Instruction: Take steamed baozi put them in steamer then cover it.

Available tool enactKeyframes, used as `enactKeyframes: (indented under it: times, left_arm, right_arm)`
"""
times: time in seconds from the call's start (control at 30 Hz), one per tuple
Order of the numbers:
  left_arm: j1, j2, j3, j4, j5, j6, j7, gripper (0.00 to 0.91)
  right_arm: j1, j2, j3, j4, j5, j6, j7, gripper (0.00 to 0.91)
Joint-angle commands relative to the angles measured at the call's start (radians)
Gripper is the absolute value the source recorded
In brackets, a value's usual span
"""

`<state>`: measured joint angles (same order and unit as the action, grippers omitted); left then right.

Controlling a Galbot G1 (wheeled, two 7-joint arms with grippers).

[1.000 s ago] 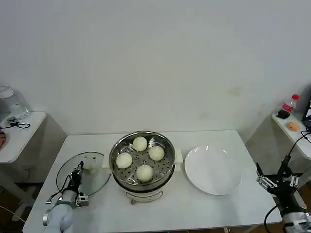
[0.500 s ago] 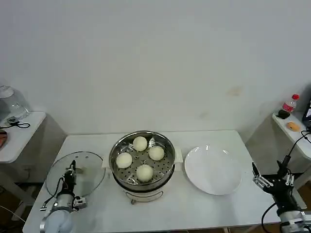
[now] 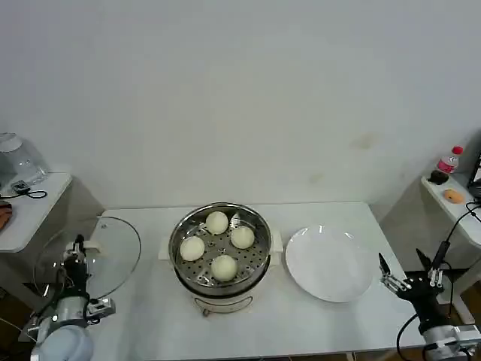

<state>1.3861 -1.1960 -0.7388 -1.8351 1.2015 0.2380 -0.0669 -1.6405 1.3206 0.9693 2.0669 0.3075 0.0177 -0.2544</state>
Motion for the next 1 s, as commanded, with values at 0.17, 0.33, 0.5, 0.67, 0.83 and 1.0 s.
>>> enactKeyframes:
  times: [0.17, 0.33, 0.5, 0.67, 0.83, 1.0]
  left_arm:
    - [-0.002, 0.074, 0.077, -0.282, -0.125, 0.124, 0.121, 0.0]
    - [-0.088, 0.095, 0.217, -0.283, -0.141, 0.162, 0.119, 0.0]
    - [-0.17, 0.067, 0.327, -0.242, -0.054, 0.198, 0.174, 0.0]
    - [-0.232, -0.045, 0.376, -0.229, 0.101, 0.217, 0.279, 0.0]
    - [-0.259, -0.175, 0.447, -0.223, 0.244, 0.216, 0.34, 0.0]
    - [-0.255, -0.303, 0.523, -0.189, 0.443, 0.197, 0.358, 0.0]
  right_arm:
    - [0.001, 0.012, -0.029, -0.003, -0.028, 0.001, -0.003, 0.907]
    - [0.002, 0.02, -0.05, -0.003, -0.054, 0.0, -0.004, 0.907]
    - [0.004, 0.032, -0.065, -0.004, -0.079, -0.001, -0.003, 0.907]
    - [0.009, 0.052, -0.101, -0.019, -0.119, 0.003, -0.003, 0.907]
    - [0.017, 0.056, -0.117, -0.039, -0.138, 0.008, 0.0, 0.907]
    - [0.028, 0.057, -0.123, -0.043, -0.144, 0.008, 0.0, 0.907]
